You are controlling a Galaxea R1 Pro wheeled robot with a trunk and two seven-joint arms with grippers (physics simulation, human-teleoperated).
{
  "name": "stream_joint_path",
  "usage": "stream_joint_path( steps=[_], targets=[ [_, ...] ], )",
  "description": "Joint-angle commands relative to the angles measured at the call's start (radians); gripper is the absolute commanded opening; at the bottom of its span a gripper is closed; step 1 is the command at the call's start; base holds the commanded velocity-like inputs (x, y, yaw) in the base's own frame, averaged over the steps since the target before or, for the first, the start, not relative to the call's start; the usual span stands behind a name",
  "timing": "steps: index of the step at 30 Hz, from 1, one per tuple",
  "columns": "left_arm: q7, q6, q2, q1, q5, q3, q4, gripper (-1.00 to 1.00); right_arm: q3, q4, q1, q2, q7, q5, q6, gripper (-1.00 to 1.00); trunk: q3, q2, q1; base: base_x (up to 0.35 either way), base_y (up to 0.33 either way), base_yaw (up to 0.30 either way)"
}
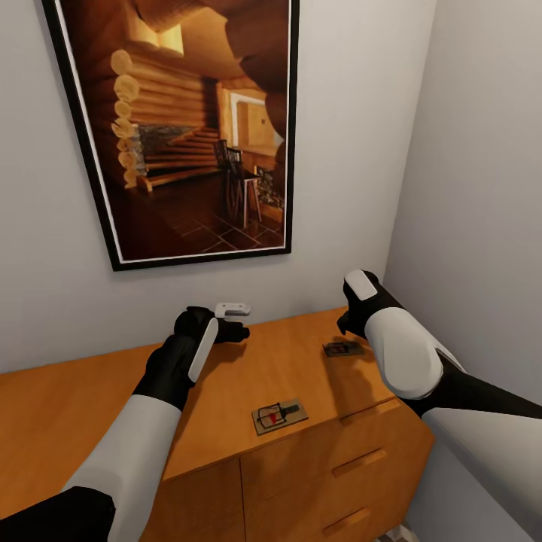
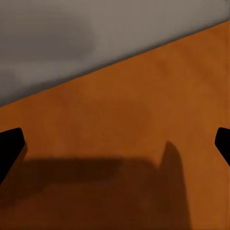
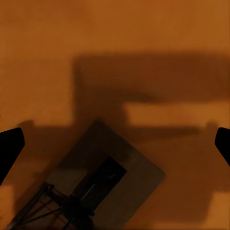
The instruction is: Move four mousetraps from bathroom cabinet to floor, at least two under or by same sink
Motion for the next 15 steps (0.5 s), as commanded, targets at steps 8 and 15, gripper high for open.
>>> stream_joint_path(
  steps=[8,15],
  targets=[
    [0.01,0.004,-0.001,-0.001,0.011,-0.001,0.0,1.0,0.002,-0.002,0.0,0.0,-0.01,-0.016,0.007,1.0,-0.001,-0.001,0.0,0.0,0.0,0.0],
    [0.01,0.004,-0.001,-0.001,0.012,-0.001,0.0,1.0,0.001,-0.002,0.0,0.0,-0.01,-0.017,0.007,1.0,-0.001,-0.001,0.0,-0.007,0.019,0.0]
  ],
)
